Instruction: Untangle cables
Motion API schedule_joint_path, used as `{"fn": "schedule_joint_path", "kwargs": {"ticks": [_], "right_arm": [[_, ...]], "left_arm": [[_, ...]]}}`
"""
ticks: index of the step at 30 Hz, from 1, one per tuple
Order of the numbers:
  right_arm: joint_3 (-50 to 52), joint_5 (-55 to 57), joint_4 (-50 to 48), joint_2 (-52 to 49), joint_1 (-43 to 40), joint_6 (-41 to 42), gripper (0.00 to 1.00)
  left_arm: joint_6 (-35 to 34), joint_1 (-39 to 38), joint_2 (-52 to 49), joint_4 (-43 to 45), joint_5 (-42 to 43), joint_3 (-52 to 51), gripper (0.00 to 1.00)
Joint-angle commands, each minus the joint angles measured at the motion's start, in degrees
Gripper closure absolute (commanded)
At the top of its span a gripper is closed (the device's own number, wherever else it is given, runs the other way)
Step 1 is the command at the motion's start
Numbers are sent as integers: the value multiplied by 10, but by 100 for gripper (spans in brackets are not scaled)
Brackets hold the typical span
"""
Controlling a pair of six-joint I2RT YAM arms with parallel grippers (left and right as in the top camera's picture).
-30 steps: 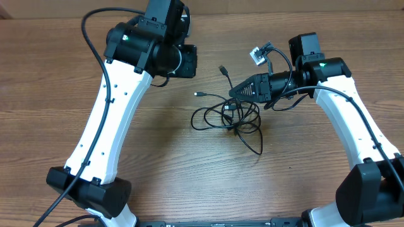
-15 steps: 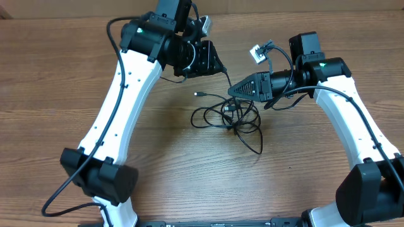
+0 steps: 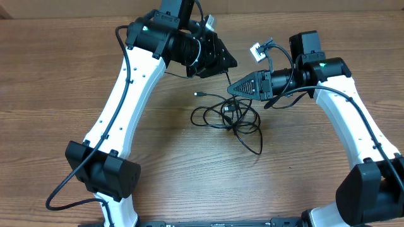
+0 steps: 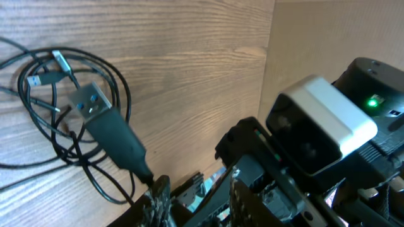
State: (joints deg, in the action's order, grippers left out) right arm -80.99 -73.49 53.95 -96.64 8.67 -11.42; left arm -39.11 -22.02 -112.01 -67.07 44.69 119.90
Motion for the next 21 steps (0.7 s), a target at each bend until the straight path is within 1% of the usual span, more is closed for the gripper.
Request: {"fn": "schedule_joint_path", "kwargs": {"ticks": [1, 5, 13, 18, 21], "right_arm": [[-1, -16, -8, 10, 0, -6, 96], [-1, -16, -13, 10, 0, -4, 96], [-1, -15, -21, 10, 0, -4, 96], [-1, 15, -18, 10, 0, -2, 96], [-1, 63, -19, 10, 0, 28, 96]], "left_arm": [[-11, -1, -8, -9, 7, 4, 69], [-12, -1, -8, -28, -17, 4, 70], [-15, -1, -8, -27, -16, 4, 69], [-34, 3, -8, -9, -15, 4, 69], [-34, 4, -8, -3, -12, 4, 69]]}}
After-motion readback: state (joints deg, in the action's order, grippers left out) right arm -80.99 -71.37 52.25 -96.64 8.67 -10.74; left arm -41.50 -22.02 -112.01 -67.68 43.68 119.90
